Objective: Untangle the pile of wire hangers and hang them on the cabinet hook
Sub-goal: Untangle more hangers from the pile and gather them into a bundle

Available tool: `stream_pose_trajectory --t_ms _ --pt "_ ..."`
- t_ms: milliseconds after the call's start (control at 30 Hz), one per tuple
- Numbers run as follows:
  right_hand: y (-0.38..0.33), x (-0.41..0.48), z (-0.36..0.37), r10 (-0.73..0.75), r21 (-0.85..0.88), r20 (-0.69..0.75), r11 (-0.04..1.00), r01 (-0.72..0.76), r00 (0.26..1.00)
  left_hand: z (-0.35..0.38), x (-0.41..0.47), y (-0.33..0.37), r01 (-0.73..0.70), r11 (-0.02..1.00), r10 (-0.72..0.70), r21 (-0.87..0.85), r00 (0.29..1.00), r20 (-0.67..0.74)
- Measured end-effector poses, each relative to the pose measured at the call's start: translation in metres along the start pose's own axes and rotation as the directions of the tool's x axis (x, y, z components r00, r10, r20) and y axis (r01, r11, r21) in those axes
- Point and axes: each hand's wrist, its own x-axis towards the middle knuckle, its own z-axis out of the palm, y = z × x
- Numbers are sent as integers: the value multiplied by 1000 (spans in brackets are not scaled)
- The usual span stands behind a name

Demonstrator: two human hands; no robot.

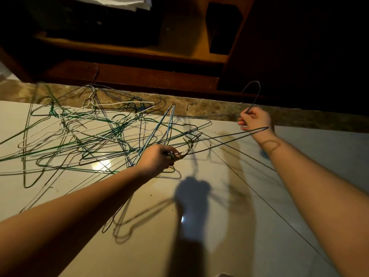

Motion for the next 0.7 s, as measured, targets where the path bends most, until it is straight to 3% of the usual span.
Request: stream_pose_trajectory --t_ms 100,267,367,700 --pt "21 0 11 43 45 -62 998 -41 997 -3 -2 1 -15 1000 15 -14 1000 4" --pt "31 -18 37 202 273 38 940 -205 979 -4 -1 -2 -39 999 39 7 998 -49" --pt "33 -24 43 285 362 -6 894 -264 959 -6 0 -3 -63 998 63 6 993 -101" --pt "55 -47 68 386 441 -6 829 -344 923 -12 2 8 -57 944 2 -324 986 -167"
